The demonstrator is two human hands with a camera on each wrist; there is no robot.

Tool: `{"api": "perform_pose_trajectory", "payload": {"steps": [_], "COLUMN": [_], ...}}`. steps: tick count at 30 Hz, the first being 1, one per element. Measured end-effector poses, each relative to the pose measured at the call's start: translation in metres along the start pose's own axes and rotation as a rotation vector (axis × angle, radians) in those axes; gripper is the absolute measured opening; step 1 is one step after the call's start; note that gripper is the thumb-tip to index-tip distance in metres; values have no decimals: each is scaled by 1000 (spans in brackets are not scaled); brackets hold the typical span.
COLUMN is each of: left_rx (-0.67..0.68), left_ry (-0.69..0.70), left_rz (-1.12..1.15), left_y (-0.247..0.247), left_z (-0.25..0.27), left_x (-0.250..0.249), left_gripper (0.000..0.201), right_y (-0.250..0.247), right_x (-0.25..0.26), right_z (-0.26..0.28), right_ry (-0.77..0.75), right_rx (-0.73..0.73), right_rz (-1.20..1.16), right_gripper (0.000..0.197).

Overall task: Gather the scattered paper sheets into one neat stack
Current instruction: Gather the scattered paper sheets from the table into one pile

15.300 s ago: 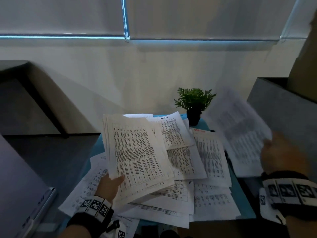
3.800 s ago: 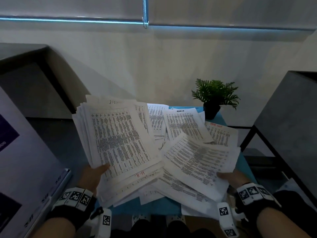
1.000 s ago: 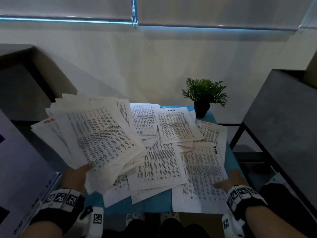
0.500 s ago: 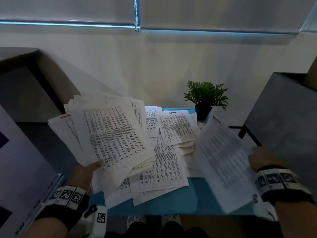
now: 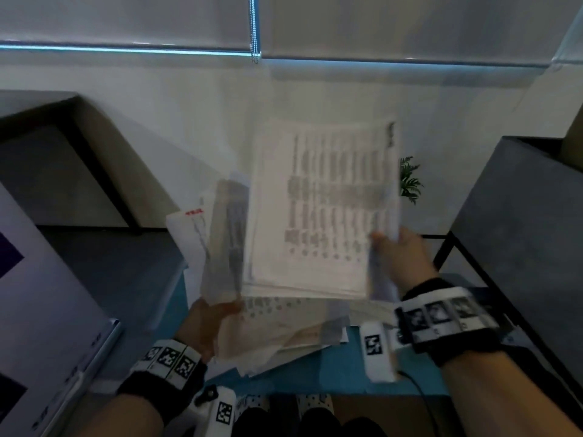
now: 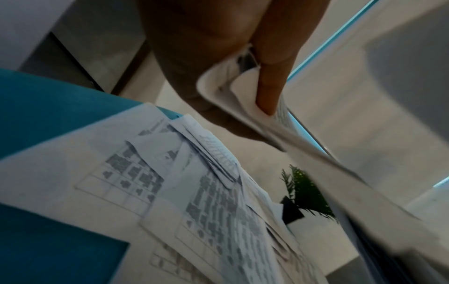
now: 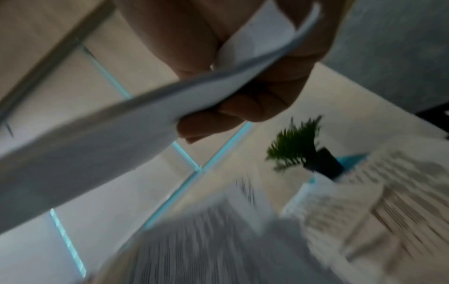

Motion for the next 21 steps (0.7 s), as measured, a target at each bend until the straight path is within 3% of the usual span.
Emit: {"api": "perform_pose_trajectory", "payload": {"steps": [4, 8, 11, 13, 14, 16, 18, 21], "left_rx": [162, 164, 117, 115, 109, 128, 160, 139], "left_ry": [-7, 40, 42, -5, -13, -57, -125, -141], "left_rz": [-31, -73, -77, -25, 13, 90, 156, 181], "left_y": [30, 31, 21, 17, 16, 16, 19, 15], "left_z": [7, 7, 4, 2, 2, 4, 5, 3], "left_x": [5, 2, -1, 2, 0, -2, 5, 6], "left_gripper": [13, 19, 23, 22, 25, 29, 30, 34], "right_y": [54, 63, 58, 62, 68, 83, 96, 102], "right_x": [-29, -46, -58, -70, -75, -78, -75, -79], "right_z": [12, 15, 9, 8, 9, 17, 30, 34], "right_ry": [76, 84, 100, 169, 222, 313, 348, 288], "right_rx": [51, 11, -13, 92, 176, 372, 505, 482], "right_rz": [67, 52, 74, -26, -148, -428, -550, -545], "right_gripper": [20, 18, 52, 82, 87, 70, 50, 42]}}
Point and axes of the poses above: each hand's wrist, its own z-axis away from the middle knuckle, its own y-axis out of the palm, x = y × z, the point moved 10 cm from there along -z, towards the middle knuckle, and after that the axes turned 8 degrees about z, right-handed, at the moved point
